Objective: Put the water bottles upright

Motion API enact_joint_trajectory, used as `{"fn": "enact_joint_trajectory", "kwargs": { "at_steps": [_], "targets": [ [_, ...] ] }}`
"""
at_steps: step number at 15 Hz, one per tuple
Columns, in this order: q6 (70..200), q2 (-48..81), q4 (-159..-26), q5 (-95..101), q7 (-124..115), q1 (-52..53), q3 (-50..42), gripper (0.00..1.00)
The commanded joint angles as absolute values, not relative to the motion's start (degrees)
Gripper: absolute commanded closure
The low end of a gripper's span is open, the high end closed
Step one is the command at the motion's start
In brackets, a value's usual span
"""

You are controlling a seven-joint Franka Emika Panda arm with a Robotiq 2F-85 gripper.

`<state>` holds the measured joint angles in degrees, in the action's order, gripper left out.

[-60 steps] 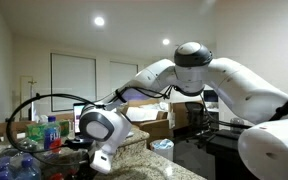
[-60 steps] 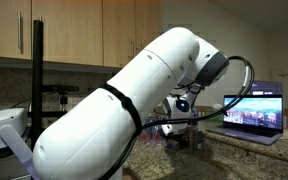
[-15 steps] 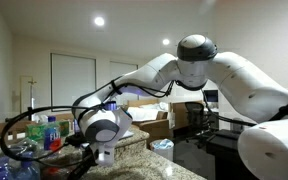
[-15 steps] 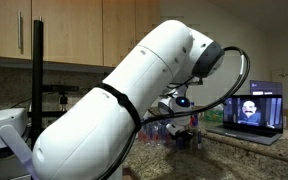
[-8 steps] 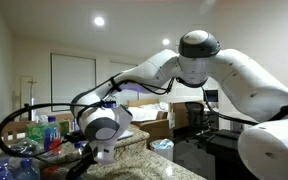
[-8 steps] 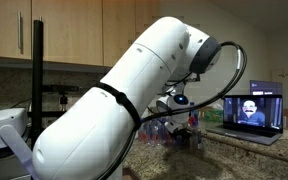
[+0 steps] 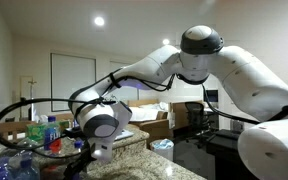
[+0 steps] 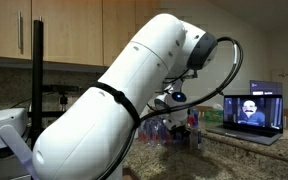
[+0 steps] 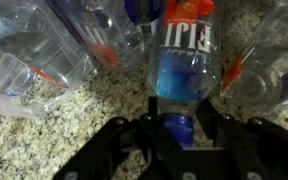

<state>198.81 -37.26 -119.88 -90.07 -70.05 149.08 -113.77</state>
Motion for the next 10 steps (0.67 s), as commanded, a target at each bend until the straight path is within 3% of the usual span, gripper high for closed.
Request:
{"fn": "enact_joint_trajectory", "kwargs": {
  "at_steps": [1,10],
  "targets": [
    [198.9,-32.4,-118.8,-88.1,-74.1,149.1,-111.3,0.82],
    [198.7,-27.0,-113.8,-83.7,-78.2,149.2,-108.9,0.82]
  ]
}}
